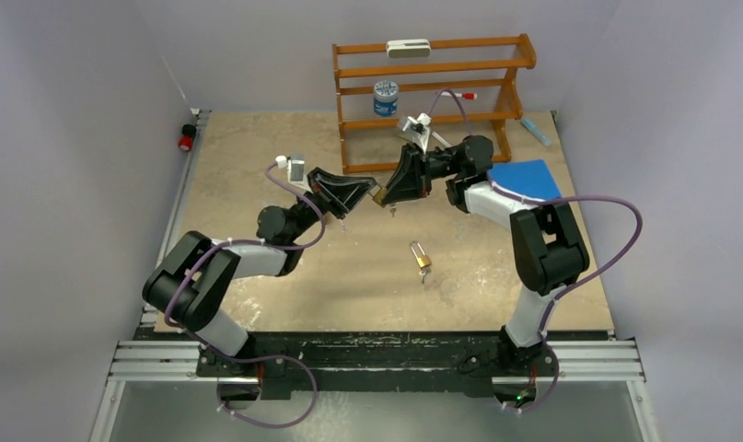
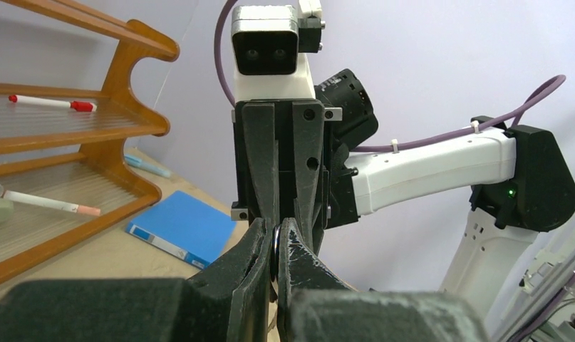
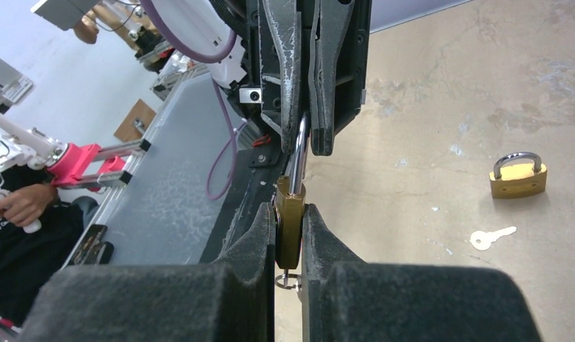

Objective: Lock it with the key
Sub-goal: Lock the lock.

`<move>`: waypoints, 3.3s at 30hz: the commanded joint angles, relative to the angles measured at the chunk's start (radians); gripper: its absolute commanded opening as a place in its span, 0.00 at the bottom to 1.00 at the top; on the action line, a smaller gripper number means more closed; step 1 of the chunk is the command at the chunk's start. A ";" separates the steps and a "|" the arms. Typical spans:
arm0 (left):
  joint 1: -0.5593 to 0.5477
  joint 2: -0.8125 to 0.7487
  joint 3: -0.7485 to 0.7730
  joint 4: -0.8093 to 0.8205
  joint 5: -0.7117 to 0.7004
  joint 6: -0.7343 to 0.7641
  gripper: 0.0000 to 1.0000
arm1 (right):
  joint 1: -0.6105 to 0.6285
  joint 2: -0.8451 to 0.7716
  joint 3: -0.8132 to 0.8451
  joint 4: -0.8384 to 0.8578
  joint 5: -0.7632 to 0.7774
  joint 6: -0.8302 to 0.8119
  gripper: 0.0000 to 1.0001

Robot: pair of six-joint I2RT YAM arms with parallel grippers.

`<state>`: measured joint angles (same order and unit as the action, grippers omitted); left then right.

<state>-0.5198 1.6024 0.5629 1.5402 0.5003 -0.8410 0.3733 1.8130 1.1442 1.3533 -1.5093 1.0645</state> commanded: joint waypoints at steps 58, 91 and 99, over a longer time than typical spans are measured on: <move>0.067 -0.229 -0.004 0.032 0.005 0.080 0.00 | 0.092 -0.629 -0.403 -0.464 0.667 -0.731 0.87; 0.068 -0.306 -0.007 -0.010 0.041 0.075 0.00 | 0.110 -0.344 -0.367 0.014 0.602 -0.563 0.87; 0.068 -0.302 -0.002 -0.005 0.041 0.075 0.00 | 0.123 -0.317 -0.334 -0.012 0.582 -0.563 0.61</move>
<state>-0.4583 1.3006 0.5198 1.4528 0.5388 -0.7490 0.4927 1.5005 0.7589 1.2915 -0.9264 0.4992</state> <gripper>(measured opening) 0.031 0.730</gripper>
